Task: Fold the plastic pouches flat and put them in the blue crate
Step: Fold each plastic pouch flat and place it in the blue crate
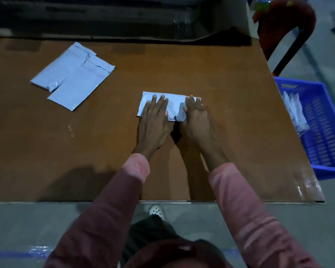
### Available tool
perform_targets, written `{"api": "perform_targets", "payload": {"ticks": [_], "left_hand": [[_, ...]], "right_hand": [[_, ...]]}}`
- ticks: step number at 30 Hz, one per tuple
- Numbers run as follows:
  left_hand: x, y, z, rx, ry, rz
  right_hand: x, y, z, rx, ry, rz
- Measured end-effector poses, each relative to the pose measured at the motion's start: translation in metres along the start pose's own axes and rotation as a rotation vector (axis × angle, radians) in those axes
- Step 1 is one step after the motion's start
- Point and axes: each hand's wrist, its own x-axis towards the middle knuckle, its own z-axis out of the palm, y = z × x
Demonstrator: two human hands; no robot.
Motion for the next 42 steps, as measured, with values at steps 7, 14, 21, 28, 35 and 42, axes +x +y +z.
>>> {"api": "perform_targets", "payload": {"ticks": [7,14,21,28,35,42], "left_hand": [[-0.009,-0.002,0.013,0.002,-0.179,0.267],[-0.002,0.005,0.008,-0.017,-0.194,0.248],[0.049,0.010,0.012,-0.017,-0.111,0.161],[0.048,-0.005,0.024,-0.069,-0.106,0.114],[0.052,0.000,0.023,-0.066,0.058,-0.037],[0.044,-0.007,0.034,-0.052,0.050,-0.063]], "right_hand": [[-0.040,0.015,0.026,0.067,0.055,-0.076],[-0.033,0.009,0.023,0.046,0.027,-0.023],[0.014,-0.005,0.004,0.002,0.092,0.012],[0.026,0.010,-0.005,-0.038,-0.003,0.055],[0.054,0.009,0.014,-0.001,-0.004,0.041],[0.051,0.017,0.030,0.010,-0.001,0.023]]}}
